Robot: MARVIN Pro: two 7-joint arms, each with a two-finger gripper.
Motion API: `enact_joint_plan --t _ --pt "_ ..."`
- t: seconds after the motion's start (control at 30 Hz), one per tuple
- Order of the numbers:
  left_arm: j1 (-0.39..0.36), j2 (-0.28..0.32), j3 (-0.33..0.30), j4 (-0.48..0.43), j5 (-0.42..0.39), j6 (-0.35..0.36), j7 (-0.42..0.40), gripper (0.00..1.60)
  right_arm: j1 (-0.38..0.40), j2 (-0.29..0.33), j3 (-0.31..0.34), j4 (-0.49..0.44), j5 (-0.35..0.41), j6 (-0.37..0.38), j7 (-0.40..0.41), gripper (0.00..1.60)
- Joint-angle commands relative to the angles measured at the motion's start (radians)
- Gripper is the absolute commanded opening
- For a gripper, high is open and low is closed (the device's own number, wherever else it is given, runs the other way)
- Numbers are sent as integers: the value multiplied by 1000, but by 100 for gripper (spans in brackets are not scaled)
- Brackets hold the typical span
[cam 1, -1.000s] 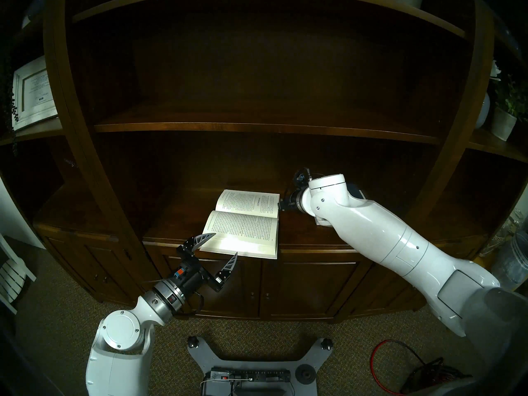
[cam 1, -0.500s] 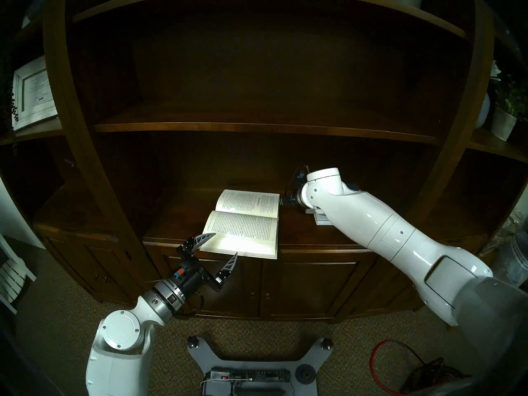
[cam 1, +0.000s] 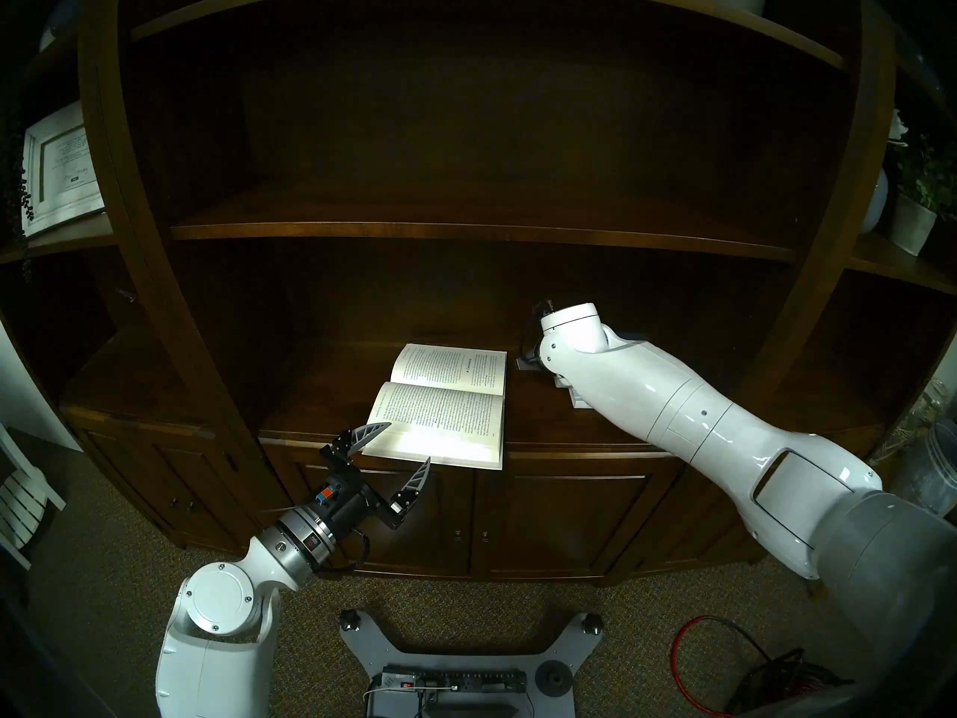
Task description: Close the books and align them horizontally on the shelf
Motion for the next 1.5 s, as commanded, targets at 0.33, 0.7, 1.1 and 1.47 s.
enact_joint_plan --t 0.33,0.7,1.1,1.47 --pt "-16 1 2 -29 -4 -9 -1 160 30 8 -4 -1 -63 4 -160 0" --pt "-16 1 2 -29 -4 -9 -1 160 3 61 14 -71 -39 -4 -159 0" --pt "-17 0 1 -26 -3 -8 -1 160 -49 129 46 -246 35 17 -133 0" --pt "-17 -1 1 -21 -3 -7 -1 160 -118 218 48 -380 95 50 -136 0"
